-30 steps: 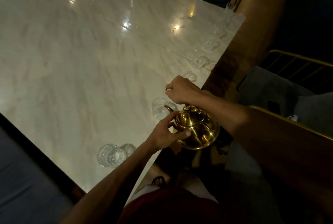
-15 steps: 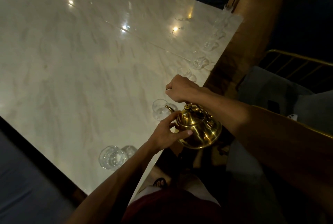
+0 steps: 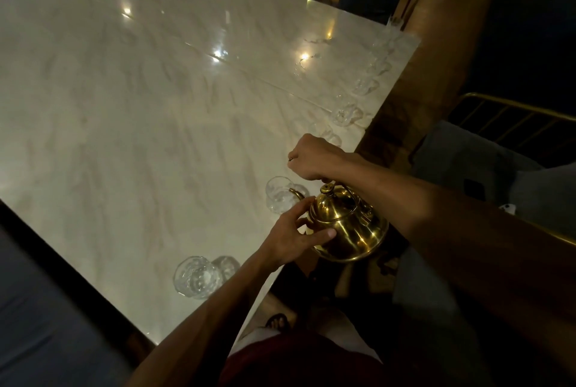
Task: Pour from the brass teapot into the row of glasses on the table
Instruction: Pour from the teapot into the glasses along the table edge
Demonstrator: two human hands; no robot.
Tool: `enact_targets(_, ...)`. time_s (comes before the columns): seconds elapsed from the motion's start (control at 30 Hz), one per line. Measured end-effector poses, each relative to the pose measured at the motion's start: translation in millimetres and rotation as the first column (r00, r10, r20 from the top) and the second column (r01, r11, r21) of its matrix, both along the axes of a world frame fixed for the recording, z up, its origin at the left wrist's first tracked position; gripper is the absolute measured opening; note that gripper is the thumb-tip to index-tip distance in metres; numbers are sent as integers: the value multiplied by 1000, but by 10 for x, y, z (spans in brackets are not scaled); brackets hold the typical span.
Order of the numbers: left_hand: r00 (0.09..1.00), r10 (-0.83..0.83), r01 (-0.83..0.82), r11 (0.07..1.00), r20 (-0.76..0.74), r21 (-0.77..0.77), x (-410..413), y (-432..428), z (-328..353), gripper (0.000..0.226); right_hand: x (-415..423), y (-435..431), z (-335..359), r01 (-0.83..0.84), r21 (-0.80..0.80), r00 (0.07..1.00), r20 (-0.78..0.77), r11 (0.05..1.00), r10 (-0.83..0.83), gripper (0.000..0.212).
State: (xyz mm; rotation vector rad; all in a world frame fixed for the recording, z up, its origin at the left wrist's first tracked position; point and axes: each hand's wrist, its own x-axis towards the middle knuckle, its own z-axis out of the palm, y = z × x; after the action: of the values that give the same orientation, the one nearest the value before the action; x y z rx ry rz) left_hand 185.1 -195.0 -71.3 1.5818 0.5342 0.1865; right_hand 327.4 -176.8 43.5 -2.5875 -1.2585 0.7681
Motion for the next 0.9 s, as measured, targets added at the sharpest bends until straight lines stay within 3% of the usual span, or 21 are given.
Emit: enact_targets(0.9,1000,-23,24,999,-11,25,21,-7,30,73,30,22,24,15,-53,1000,-8,998,-15,35)
